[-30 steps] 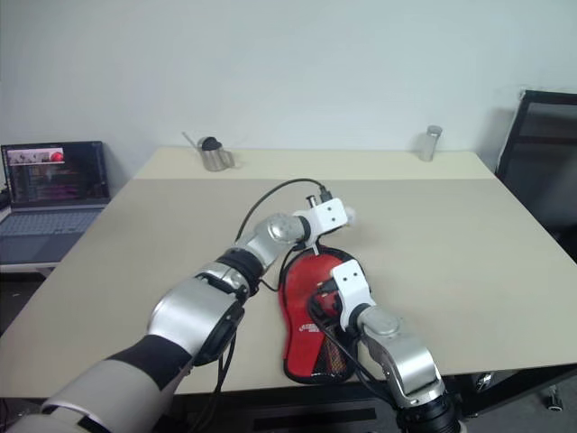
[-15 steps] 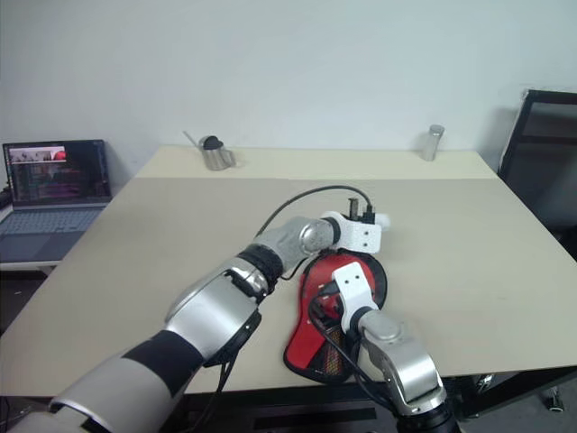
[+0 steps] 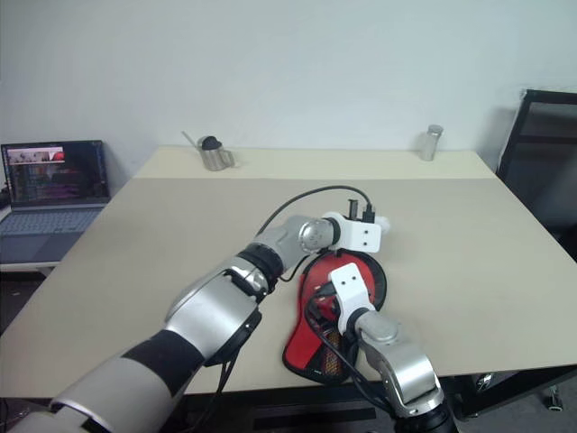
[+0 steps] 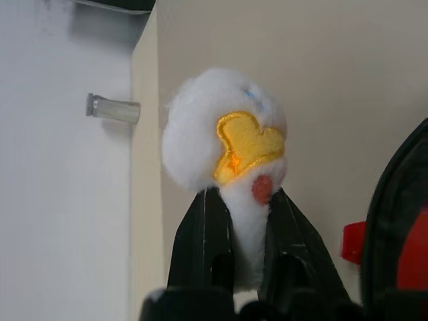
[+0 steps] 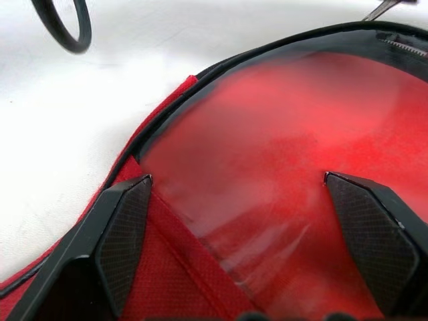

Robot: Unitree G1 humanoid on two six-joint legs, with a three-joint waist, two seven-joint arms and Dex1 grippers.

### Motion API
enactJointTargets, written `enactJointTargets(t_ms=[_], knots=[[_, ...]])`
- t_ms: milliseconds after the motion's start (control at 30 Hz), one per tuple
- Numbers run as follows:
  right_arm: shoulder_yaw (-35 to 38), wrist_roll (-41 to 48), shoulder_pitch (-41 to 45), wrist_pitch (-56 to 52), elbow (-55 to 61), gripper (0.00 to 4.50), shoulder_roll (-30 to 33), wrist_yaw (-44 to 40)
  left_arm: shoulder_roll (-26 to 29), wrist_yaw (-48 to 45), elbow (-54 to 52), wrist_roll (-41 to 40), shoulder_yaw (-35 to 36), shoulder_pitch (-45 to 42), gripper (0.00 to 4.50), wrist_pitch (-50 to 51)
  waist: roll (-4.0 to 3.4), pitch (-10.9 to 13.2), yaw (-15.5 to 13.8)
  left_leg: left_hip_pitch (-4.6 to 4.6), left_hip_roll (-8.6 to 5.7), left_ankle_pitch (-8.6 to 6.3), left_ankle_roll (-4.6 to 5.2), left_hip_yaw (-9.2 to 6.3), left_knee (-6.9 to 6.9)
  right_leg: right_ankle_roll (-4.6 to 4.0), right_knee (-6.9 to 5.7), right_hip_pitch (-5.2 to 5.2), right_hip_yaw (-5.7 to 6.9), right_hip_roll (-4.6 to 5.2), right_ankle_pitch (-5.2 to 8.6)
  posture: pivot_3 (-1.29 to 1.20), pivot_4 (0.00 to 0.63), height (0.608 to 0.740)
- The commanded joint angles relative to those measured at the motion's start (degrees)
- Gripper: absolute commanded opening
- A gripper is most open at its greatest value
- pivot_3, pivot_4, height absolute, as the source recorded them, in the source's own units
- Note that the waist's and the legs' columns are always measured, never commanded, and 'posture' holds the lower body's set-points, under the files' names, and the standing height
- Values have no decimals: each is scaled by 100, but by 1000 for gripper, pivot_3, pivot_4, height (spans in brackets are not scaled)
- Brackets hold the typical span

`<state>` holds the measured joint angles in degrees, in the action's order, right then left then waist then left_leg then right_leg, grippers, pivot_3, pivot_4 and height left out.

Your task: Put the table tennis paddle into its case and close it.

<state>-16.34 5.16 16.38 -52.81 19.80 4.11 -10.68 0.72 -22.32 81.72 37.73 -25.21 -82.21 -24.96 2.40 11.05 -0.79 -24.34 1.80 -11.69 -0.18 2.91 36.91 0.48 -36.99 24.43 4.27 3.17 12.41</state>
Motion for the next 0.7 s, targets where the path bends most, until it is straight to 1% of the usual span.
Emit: enactJointTargets(t_ms=[33, 233, 333, 400, 433, 567, 700], knots=[[-245, 18, -187, -266, -369, 4500, -23, -57, -57, -389, -214, -294, 229, 2, 462, 52, 0, -1, 27, 0, 0, 0, 0, 0, 0, 0, 0, 0, -1, 0, 0, 0, 150, 740], [-260, 18, -160, -244, -396, 4500, -29, -63, -16, -838, -242, -591, 473, 125, 2603, 101, 0, -1, 85, 2, 1, 0, 0, -7, 2, 0, -4, -2, -3, 0, 0, 0, 150, 740], [-259, 19, -141, -235, -413, 4500, -31, -70, 14, -920, -253, -624, 491, 143, 3663, 96, 1, -2, 86, 5, 0, 0, 0, -9, 2, 0, -6, -3, -4, -1, 0, 0, 150, 740], [-233, 21, -95, -228, -443, 4500, -26, -81, 87, -817, -264, -663, 522, 146, 4387, 101, 1, -2, 88, 9, -1, 0, 0, -10, 2, 0, -7, -4, -4, -1, 0, 0, 150, 740], [-209, 24, -56, -229, -463, 4500, -24, -88, 131, -775, -270, -708, 564, 142, 4487, 108, 1, -2, 89, 11, 0, 0, 0, -10, 2, 0, -7, -6, -4, -1, 0, 0, 150, 740], [-69, 102, 36, -277, -379, 4500, 5, -153, 450, -840, -304, -944, 827, 185, 4487, 107, 1, -2, 98, 26, 1, 0, 0, -10, 1, 1, -12, -12, -6, -1, -1, 0, 150, 740], [30, 413, 57, -410, -24, 4500, 89, -493, 838, -1032, -351, -1289, 1175, 322, 4487, 149, 0, -2, 102, 34, 8, 0, 0, -10, 0, 1, -13, -16, -5, -2, -1, 0, 150, 740]])
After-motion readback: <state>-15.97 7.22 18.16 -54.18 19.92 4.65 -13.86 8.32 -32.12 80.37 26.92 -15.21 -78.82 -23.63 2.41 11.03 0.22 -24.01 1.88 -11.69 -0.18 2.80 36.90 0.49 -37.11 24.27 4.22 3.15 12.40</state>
